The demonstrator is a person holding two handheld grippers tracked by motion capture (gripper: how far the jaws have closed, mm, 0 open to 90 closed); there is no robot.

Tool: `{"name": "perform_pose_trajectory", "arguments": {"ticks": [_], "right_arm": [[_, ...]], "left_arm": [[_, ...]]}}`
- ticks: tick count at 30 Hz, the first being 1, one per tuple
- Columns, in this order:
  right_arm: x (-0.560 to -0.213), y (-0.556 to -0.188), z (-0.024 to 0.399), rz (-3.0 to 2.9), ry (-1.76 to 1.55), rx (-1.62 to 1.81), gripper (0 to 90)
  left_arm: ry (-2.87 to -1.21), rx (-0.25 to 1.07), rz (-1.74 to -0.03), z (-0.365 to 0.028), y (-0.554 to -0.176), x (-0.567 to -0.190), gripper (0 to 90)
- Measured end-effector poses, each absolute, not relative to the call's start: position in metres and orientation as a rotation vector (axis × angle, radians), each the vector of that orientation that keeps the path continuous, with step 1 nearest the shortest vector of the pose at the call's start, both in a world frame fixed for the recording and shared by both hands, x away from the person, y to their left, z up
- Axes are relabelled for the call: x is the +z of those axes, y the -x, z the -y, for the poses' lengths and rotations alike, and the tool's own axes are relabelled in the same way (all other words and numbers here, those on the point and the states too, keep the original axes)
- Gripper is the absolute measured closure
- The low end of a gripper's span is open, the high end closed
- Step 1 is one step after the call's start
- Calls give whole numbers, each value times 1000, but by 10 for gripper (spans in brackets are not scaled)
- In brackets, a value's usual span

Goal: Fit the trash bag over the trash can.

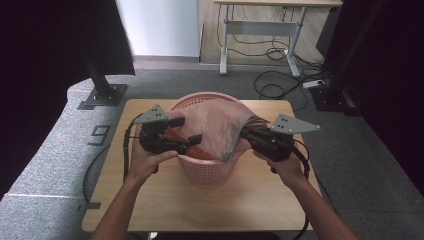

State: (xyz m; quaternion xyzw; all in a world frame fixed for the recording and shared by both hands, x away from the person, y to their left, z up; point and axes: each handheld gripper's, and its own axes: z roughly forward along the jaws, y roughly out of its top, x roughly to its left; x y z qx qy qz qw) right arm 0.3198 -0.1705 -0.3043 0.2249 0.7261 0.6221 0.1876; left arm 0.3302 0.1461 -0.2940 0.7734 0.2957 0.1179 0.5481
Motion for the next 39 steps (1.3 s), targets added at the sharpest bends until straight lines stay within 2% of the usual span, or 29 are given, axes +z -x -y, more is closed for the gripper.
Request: {"name": "perform_pose_trajectory", "arguments": {"ticks": [14, 29, 33, 39], "right_arm": [[-299, -320, 152, -2068, -611, 1742, 875], [-299, -324, 127, -2124, -606, 1809, 885], [-298, -322, 120, -2137, -582, 1801, 885], [-297, -322, 123, -2128, -588, 1779, 886]], "left_arm": [[-1768, 240, -674, -150, -326, -293, 124], [-1849, 256, -629, -121, -324, -298, 113], [-1886, 296, -628, -116, -323, -299, 170], [-1868, 306, -618, -121, -320, -301, 427]]}}
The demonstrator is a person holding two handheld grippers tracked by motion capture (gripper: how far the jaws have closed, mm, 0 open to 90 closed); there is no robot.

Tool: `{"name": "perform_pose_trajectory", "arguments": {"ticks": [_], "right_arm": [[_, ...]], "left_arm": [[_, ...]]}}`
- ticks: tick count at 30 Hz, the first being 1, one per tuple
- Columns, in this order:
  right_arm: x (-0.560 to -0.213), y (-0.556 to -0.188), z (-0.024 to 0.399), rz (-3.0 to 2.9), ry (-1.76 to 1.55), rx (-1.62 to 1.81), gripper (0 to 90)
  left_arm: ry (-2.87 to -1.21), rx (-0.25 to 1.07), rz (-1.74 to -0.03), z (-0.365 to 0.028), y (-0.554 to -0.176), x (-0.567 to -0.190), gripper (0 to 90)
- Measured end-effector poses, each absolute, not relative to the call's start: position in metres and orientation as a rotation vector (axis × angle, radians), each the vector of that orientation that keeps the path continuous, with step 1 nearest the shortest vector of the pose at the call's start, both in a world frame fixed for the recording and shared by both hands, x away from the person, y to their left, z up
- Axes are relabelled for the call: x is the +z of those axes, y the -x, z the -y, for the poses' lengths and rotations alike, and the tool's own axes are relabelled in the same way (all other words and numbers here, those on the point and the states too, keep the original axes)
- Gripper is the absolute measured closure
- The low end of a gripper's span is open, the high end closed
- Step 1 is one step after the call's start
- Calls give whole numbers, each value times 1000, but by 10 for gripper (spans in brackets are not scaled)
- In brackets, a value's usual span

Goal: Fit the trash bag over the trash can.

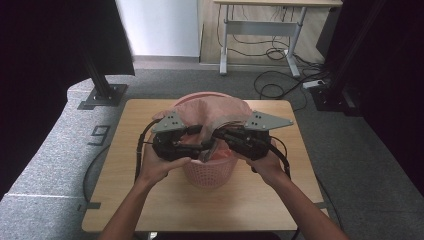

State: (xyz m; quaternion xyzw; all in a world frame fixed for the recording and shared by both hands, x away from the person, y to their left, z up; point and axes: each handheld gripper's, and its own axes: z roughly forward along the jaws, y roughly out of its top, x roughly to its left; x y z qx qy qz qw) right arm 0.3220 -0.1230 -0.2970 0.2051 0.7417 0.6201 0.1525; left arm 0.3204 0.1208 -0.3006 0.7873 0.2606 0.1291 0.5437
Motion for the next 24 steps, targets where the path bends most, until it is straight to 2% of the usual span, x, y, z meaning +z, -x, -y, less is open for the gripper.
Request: {"name": "perform_pose_trajectory", "arguments": {"ticks": [2, 4, 6, 7, 14, 24], "right_arm": [[-298, -323, 126, -2123, -598, 1775, 886], [-298, -324, 126, -2122, -600, 1771, 886], [-299, -324, 128, -2118, -606, 1744, 887], [-299, -324, 128, -2118, -606, 1744, 887], [-304, -332, 142, -2111, -675, 1659, 887], [-305, -334, 171, -2111, -728, 1653, 888]], "left_arm": [[-1850, 300, -622, -124, -321, -301, 551], [-1848, 290, -619, -125, -321, -301, 577], [-1836, 274, -627, -127, -322, -301, 650], [-1833, 274, -638, -128, -323, -301, 650], [-1804, 251, -715, -139, -326, -298, 853], [-1824, 248, -719, -146, -327, -291, 896]]}}
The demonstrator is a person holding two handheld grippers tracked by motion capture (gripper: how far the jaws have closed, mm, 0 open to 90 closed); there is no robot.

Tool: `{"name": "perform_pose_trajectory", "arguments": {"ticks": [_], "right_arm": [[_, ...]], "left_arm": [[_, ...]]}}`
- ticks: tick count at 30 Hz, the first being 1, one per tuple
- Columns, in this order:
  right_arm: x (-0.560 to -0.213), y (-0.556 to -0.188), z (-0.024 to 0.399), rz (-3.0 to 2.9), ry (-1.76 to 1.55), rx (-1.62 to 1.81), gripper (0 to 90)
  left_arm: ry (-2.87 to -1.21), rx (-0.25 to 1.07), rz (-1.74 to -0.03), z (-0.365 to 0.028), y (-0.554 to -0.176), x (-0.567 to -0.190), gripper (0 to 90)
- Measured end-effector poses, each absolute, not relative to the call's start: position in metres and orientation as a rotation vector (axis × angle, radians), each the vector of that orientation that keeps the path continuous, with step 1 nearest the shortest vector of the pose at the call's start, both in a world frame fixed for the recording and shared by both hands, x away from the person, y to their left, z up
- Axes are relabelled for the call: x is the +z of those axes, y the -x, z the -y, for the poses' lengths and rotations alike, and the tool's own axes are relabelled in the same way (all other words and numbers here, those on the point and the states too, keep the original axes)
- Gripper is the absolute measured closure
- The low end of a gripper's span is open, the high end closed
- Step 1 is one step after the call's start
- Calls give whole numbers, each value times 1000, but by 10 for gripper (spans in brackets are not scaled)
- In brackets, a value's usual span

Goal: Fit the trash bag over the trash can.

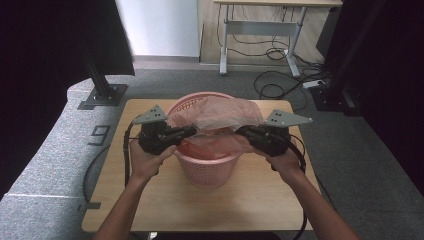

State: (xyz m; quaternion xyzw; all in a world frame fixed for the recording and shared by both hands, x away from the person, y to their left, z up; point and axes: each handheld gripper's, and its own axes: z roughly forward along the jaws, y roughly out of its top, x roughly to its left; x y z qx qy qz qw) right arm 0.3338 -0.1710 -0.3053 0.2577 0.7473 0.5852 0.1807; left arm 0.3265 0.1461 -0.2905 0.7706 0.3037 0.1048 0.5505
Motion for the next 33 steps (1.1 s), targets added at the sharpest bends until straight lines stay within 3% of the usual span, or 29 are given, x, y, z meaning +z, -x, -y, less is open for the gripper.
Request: {"name": "perform_pose_trajectory", "arguments": {"ticks": [3, 7, 15, 26, 30, 31, 32, 33], "right_arm": [[-306, -332, 174, -2134, -706, 1648, 868], [-304, -322, 184, -2108, -701, 1644, 675], [-297, -304, 199, -2073, -655, 1662, 631], [-296, -313, 168, -2124, -618, 1618, 547], [-300, -323, 155, -2120, -631, 1623, 591], [-300, -326, 149, -2129, -624, 1578, 736], [-300, -326, 149, -2129, -624, 1578, 736], [-298, -327, 147, -2143, -622, 1543, 847]], "left_arm": [[-1831, 258, -716, -143, -326, -289, 897], [-1840, 261, -720, -140, -327, -289, 898], [-1844, 248, -730, -136, -329, -291, 898], [-1841, 239, -729, -133, -332, -288, 898], [-1842, 242, -730, -135, -332, -287, 898], [-1842, 245, -731, -136, -332, -287, 897], [-1839, 246, -732, -137, -332, -287, 897], [-1836, 248, -732, -139, -332, -288, 898]]}}
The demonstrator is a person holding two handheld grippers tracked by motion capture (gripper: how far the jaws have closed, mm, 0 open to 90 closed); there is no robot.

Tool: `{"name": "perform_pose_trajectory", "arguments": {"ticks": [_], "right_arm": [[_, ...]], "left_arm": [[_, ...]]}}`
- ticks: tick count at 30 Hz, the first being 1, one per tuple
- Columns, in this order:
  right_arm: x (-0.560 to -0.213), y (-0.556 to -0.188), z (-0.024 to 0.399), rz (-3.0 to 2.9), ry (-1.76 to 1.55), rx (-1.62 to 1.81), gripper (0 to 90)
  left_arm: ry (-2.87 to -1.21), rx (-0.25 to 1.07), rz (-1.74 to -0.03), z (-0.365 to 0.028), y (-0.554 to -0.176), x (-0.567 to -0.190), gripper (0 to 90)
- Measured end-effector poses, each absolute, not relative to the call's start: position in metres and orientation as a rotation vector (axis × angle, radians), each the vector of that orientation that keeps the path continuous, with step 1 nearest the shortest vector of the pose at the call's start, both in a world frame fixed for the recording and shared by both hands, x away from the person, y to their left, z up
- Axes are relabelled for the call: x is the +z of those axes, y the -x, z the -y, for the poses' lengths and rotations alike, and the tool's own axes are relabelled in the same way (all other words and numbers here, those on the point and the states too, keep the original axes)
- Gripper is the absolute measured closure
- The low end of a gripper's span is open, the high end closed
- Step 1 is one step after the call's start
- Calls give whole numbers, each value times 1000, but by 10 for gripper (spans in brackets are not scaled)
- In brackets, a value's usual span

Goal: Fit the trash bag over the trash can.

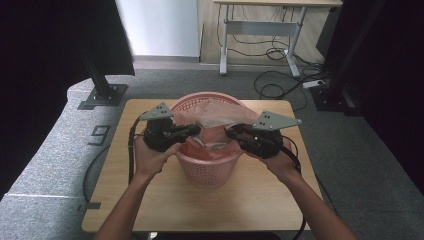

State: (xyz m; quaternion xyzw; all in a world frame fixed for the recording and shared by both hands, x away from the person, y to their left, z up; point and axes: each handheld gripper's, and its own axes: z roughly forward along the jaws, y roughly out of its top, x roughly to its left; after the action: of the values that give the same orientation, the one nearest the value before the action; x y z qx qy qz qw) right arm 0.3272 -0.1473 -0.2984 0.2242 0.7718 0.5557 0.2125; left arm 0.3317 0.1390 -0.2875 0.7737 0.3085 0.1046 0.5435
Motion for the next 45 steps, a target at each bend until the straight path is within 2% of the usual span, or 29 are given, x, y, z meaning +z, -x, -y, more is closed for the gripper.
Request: {"name": "perform_pose_trajectory", "arguments": {"ticks": [1, 3, 13, 21, 30, 38, 45], "right_arm": [[-296, -327, 148, -2145, -622, 1535, 879], [-294, -328, 150, -2152, -615, 1533, 888], [-254, -332, 184, -2103, -684, 1564, 889], [-240, -349, 217, -2067, -756, 1590, 889], [-234, -362, 244, -2016, -795, 1590, 888], [-233, -371, 242, -2002, -764, 1590, 888], [-257, -390, 237, -2043, -830, 1498, 887]], "left_arm": [[-1829, 250, -728, -144, -331, -287, 898], [-1825, 250, -722, -146, -330, -287, 898], [-1788, 284, -712, -162, -327, -269, 898], [-1745, 290, -744, -183, -337, -254, 899], [-1713, 313, -789, -209, -344, -243, 899], [-1698, 345, -836, -232, -351, -235, 899], [-1700, 308, -904, -250, -361, -252, 899]]}}
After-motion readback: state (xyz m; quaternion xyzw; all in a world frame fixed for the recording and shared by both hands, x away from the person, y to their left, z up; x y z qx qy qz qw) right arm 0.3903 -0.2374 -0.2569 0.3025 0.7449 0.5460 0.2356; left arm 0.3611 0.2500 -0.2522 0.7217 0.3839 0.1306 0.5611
